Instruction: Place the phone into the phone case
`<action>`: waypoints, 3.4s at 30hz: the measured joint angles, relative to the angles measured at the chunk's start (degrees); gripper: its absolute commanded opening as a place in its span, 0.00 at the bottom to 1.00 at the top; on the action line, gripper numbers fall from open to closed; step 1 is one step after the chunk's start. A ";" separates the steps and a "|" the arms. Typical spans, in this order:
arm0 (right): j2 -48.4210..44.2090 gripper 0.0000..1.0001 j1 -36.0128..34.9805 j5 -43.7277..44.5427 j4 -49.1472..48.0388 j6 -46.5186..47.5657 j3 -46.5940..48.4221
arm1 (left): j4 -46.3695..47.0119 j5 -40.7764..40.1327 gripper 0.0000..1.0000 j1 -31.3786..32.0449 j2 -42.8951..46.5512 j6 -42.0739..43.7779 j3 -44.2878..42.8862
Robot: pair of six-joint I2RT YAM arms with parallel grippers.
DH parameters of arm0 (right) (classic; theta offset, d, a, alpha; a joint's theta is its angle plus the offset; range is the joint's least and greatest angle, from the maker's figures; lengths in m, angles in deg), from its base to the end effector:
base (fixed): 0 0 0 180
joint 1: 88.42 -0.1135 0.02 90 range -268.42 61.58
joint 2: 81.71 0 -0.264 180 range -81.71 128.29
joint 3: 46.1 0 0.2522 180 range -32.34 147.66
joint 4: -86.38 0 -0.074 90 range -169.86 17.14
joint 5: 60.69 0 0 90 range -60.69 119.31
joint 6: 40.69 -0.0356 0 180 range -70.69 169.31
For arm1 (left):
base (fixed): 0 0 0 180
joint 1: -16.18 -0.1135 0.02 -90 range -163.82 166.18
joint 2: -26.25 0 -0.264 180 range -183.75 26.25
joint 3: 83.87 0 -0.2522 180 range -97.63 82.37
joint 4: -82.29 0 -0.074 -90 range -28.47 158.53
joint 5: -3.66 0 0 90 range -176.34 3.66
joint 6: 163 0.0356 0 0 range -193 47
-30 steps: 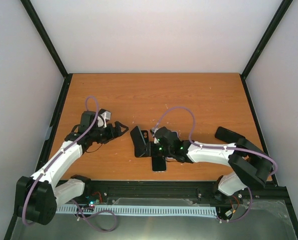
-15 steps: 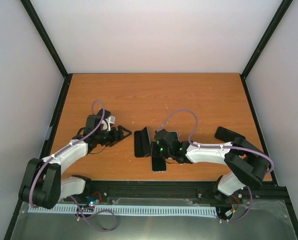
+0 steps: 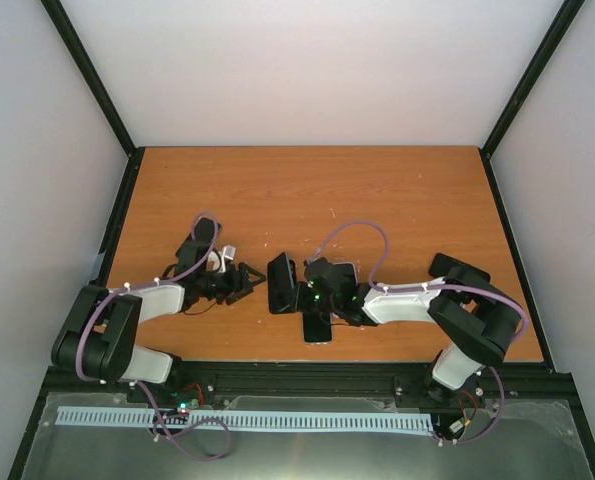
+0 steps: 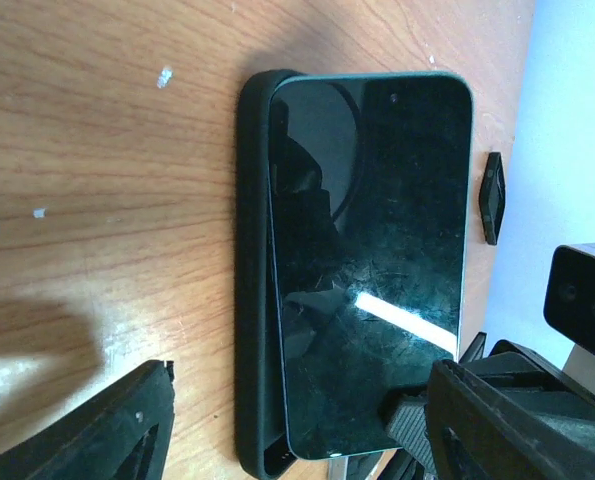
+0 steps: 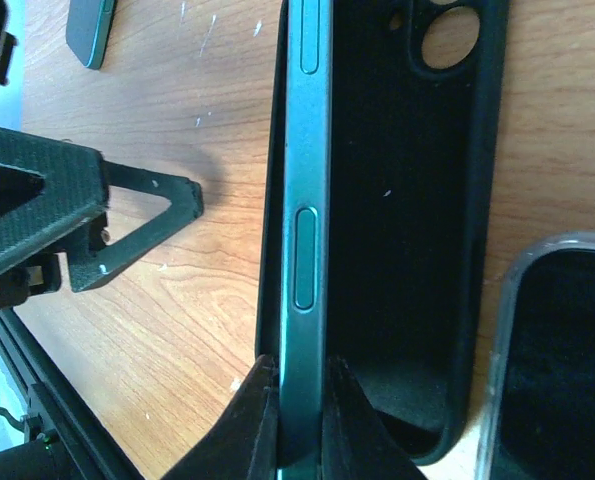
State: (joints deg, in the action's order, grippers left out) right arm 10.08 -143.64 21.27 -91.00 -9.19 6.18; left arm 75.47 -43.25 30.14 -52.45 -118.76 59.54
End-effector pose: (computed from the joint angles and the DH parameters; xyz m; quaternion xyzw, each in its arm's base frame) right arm 0.1692 0.2524 0.1436 -0.0023 0.9122 0.3739 0.1676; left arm 0.2087 -0.0769 0.1279 -0.1147 0.8730 -0.4607 0.1117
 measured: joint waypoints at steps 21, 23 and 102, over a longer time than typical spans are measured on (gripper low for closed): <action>7.65 0.03 0.35 -4.39 -15.30 -5.55 -1.11 | 14.73 5.57 0.50 0.63 -10.47 -6.38 2.62; 7.93 0.03 0.35 -4.66 -16.09 -6.16 -1.20 | 15.39 5.55 0.49 0.70 -10.49 -6.91 2.99; 5.62 0.42 4.09 -1.16 7.45 9.99 7.34 | 17.53 3.48 0.28 2.45 -9.33 -10.51 6.40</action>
State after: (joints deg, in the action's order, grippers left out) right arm 15.70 -139.56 20.11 -83.54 0.80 13.53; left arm 93.00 -39.77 32.59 -61.78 -129.27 65.94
